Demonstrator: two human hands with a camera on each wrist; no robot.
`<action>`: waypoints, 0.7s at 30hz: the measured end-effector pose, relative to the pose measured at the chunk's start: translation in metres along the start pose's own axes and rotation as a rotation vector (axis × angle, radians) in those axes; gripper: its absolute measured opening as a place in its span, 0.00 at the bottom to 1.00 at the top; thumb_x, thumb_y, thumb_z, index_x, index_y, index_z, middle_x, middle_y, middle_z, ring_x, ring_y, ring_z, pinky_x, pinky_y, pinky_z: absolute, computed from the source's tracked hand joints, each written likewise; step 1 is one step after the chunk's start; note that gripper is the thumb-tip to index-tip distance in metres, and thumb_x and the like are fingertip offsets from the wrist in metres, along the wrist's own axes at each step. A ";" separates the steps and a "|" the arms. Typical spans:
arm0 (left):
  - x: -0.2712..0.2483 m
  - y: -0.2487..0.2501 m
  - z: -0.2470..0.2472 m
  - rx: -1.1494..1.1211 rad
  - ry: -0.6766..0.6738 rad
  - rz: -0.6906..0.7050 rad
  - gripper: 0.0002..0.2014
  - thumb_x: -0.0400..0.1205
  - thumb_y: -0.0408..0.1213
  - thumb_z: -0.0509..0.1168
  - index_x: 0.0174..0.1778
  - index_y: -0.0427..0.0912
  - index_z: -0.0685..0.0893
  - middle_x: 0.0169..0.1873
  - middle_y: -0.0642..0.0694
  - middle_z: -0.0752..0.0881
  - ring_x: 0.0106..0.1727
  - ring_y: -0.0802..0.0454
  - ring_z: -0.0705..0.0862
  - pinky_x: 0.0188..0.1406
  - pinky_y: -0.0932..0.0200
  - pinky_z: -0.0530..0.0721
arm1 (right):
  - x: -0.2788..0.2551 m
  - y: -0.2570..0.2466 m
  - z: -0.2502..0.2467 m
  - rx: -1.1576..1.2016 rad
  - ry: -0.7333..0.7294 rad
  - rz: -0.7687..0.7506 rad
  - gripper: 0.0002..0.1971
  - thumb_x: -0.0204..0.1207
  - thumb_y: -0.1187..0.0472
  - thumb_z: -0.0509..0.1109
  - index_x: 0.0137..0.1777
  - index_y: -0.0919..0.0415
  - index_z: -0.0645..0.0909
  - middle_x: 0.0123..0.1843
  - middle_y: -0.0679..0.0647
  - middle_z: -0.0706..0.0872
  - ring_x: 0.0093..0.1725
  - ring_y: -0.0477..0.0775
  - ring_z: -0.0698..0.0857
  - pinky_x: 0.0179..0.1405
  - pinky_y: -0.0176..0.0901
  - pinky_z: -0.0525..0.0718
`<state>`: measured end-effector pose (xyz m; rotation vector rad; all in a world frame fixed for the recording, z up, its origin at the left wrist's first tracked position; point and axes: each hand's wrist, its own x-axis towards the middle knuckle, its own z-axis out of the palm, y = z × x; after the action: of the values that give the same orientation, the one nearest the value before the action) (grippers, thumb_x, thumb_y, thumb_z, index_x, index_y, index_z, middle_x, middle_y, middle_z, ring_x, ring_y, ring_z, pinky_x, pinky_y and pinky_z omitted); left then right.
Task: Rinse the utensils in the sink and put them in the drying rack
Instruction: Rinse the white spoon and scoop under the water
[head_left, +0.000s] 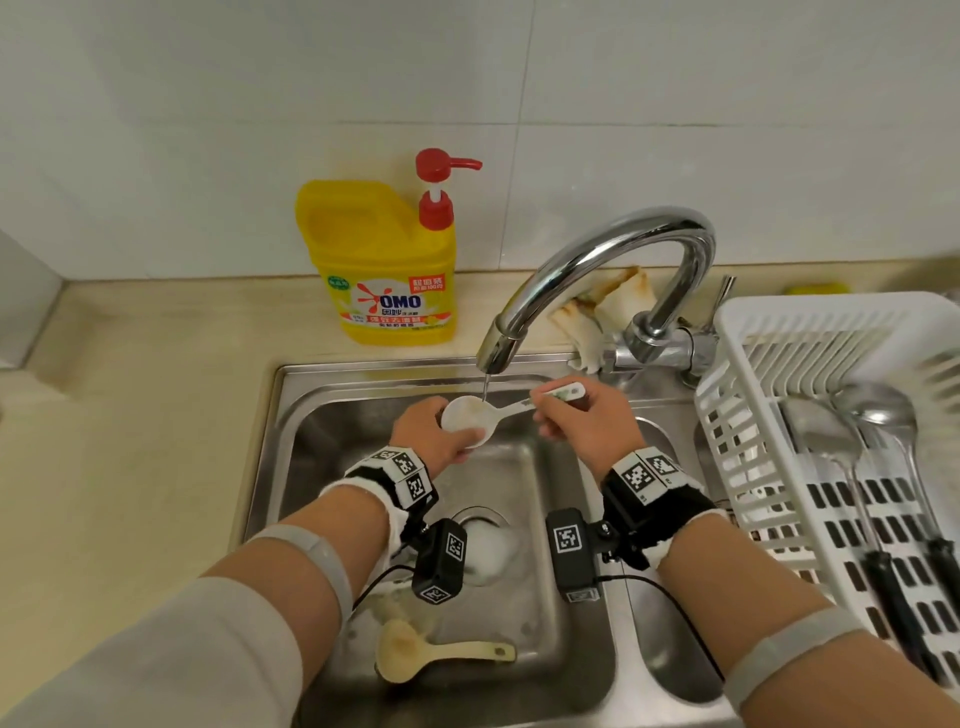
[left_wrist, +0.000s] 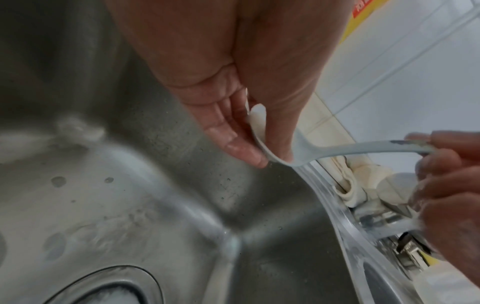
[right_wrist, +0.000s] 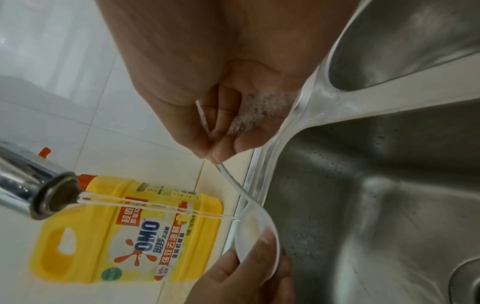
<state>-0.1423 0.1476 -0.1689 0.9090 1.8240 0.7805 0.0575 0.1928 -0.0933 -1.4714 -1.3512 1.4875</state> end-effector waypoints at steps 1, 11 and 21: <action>0.001 0.002 0.003 -0.010 -0.003 -0.007 0.21 0.68 0.44 0.82 0.54 0.44 0.86 0.45 0.42 0.89 0.39 0.45 0.92 0.32 0.56 0.91 | -0.001 -0.001 0.001 0.022 -0.004 0.012 0.04 0.78 0.65 0.76 0.49 0.65 0.90 0.35 0.60 0.90 0.29 0.50 0.85 0.33 0.37 0.86; 0.005 0.007 0.007 -0.013 -0.097 -0.013 0.06 0.76 0.37 0.71 0.45 0.40 0.89 0.48 0.35 0.90 0.45 0.38 0.92 0.43 0.40 0.93 | -0.002 0.005 -0.006 -0.005 0.011 -0.021 0.08 0.83 0.65 0.69 0.51 0.63 0.90 0.35 0.61 0.89 0.30 0.51 0.85 0.34 0.39 0.86; 0.006 -0.003 0.004 0.128 -0.060 0.049 0.08 0.76 0.32 0.73 0.47 0.48 0.85 0.45 0.45 0.87 0.48 0.45 0.87 0.39 0.52 0.91 | -0.001 0.010 0.005 -0.016 0.008 0.005 0.08 0.83 0.65 0.69 0.47 0.62 0.91 0.35 0.62 0.89 0.29 0.54 0.85 0.37 0.46 0.87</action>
<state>-0.1415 0.1517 -0.1753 1.0518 1.8209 0.6648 0.0554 0.1884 -0.1032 -1.4905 -1.3584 1.4758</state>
